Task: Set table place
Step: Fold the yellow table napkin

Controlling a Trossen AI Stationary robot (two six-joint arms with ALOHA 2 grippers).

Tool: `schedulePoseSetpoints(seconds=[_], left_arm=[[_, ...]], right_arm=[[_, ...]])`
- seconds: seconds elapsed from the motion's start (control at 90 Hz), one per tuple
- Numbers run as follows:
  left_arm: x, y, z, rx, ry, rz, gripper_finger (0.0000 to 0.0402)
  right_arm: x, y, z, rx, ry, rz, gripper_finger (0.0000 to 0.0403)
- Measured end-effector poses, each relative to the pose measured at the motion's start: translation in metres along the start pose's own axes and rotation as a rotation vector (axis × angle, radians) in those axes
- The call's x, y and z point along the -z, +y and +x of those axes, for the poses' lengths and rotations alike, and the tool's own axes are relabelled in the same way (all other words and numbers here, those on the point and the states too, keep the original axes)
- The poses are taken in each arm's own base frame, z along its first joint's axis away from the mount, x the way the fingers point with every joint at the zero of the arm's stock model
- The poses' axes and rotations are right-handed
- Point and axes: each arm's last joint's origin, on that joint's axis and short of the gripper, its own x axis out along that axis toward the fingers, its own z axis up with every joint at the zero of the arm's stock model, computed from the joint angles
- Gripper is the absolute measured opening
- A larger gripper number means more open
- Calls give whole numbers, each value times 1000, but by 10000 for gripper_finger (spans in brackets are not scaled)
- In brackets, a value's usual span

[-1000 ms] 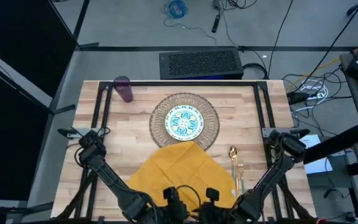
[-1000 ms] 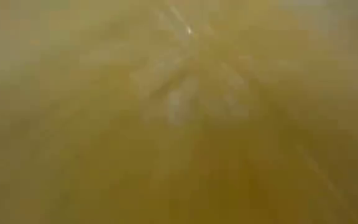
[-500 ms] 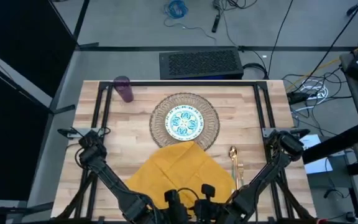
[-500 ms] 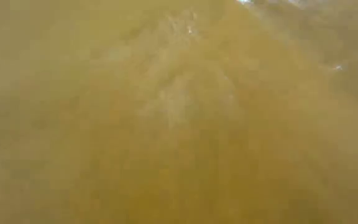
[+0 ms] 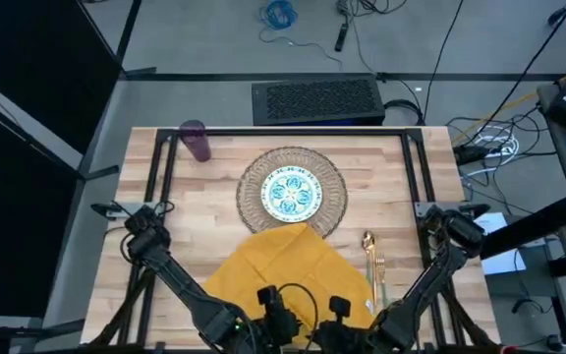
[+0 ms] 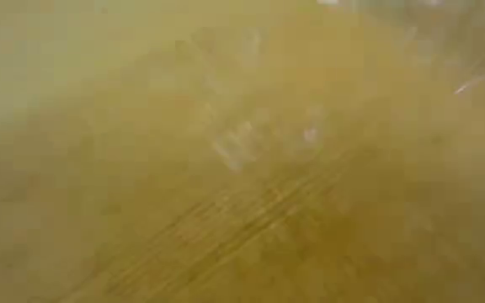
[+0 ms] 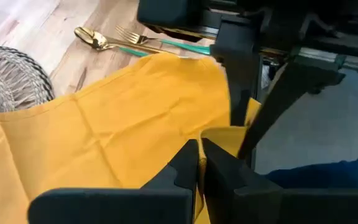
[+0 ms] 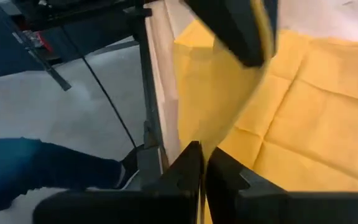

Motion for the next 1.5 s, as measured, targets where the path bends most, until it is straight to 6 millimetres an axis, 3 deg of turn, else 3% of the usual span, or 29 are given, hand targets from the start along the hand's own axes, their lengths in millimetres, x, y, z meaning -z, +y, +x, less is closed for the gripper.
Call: schedulePoseSetpoints(seconds=[0.122, 0.378, 0.478, 0.578, 0.767, 1.5], left_arm=[[-2, -2, 0, 23, -13, -18, 0], [-3, -7, -1, 99, 11, -38, 0], [-1, -8, -2, 103, 13, -33, 0], [3, -11, 3, 98, 18, -30, 0], [17, -17, 22, 89, 66, -30, 0], [6, -19, 19, 139, 1, -24, 11]], right_arm=[[-2, 0, 1, -1, -8, -31, 17], [-6, -3, 5, 21, -36, -30, 116], [-7, -4, 6, 18, -30, -23, 135], [-7, -3, 6, 6, -16, -16, 115], [-4, -2, 5, -5, -3, -52, 11], [0, -5, 3, 26, 24, -36, 0]])
